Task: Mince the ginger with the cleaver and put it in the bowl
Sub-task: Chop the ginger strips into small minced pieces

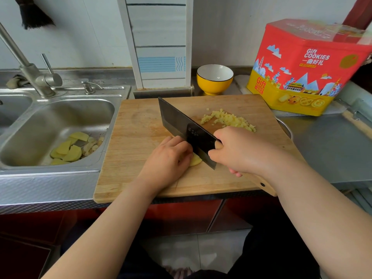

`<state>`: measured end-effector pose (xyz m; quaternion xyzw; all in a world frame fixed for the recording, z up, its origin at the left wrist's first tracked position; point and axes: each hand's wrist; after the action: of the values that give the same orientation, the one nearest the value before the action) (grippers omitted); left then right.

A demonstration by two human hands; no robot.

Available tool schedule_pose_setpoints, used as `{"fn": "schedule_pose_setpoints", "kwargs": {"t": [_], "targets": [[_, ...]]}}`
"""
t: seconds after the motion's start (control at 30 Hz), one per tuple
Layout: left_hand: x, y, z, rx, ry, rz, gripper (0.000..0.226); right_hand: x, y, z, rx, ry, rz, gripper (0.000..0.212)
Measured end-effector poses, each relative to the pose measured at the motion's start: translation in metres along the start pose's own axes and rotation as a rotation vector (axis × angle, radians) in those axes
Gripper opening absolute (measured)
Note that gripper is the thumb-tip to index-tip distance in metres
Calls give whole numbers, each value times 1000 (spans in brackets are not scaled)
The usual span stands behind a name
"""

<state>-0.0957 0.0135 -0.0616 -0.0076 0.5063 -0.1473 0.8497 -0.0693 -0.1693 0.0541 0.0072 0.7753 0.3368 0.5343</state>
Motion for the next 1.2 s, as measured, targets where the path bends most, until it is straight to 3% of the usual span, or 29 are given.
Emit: {"fn": "schedule_pose_setpoints", "kwargs": {"t": [0.13,0.27,0.6,0.83,0.97,1.07,1.2], "targets": [[0,0,-2,-4,-12,-7,6,-6,6,-5,-2,-11,-29,23],[1,-1,-3,-14,-12,-5,7,-8,9,-5,-2,10,-29,10],[1,-2,-3,-14,-10,-4,6,-10,10,7,70,145,-75,15],[3,-1,-4,-27,-5,-12,8,6,6,9,105,123,-95,21],[1,-2,-4,-26,4,-6,6,7,-5,10,136,65,16,7],[-1,-3,-6,-35,-8,-10,6,5,-14,10,157,39,162,10],[-2,-4,-9,-52,-21,-8,7,-6,-12,6,121,24,157,10]]}}
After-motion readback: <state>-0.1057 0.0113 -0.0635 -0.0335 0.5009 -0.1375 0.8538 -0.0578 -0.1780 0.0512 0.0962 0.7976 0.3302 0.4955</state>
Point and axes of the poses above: each hand's wrist, its own z-axis towards the middle knuckle, its own x-axis out of the palm, y = z × x, and after that the axes turned 10 degrees about z, right-handed
